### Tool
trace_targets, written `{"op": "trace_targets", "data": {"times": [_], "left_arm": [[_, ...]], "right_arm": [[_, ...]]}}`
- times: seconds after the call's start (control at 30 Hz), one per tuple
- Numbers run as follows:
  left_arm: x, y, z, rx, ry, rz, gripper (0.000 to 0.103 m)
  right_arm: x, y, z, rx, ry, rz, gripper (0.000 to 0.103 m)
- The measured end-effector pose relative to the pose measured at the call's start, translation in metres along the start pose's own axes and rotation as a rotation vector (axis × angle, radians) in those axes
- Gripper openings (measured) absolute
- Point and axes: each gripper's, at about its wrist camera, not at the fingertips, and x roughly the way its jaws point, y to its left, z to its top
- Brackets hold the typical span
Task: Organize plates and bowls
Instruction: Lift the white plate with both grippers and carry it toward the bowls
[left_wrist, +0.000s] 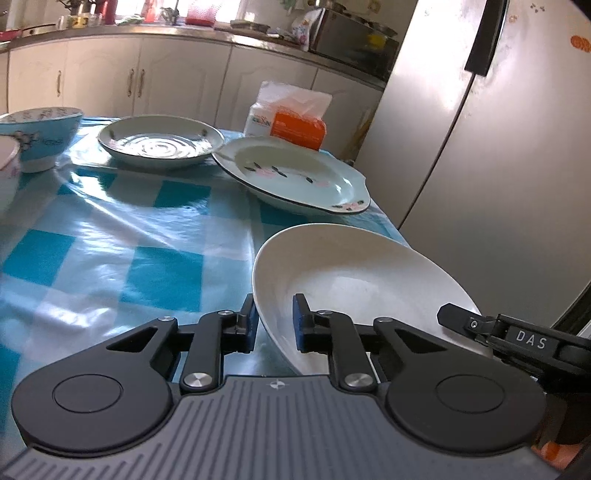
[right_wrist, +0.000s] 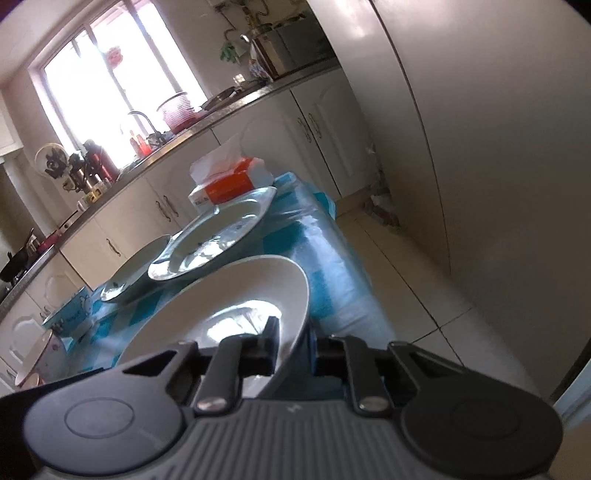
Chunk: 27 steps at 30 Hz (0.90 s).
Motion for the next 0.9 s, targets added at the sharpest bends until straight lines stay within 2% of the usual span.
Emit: {"op": "trace_targets", "data": {"times": [0.17, 0.5, 0.9], "left_arm": [[-0.025, 0.009, -0.004, -0.020, -0.031, 0.011, 0.017], [-0.081, 0.032, -0.014, -0.055, -0.084, 0.075, 0.017], [-0.082, 0.053, -0.027, -0.091, -0.067, 0.131, 0.017]], "right_arm": [[-0.011, 0.018, -0.004, -0.057, -0.027, 0.007, 0.013], [-0.031, 0.055, -0.023, -0.099, -0.020, 0.095, 0.013], [-0.019, 0.078, -0.047, -0.158, 0.027, 0.111, 0.014]]}}
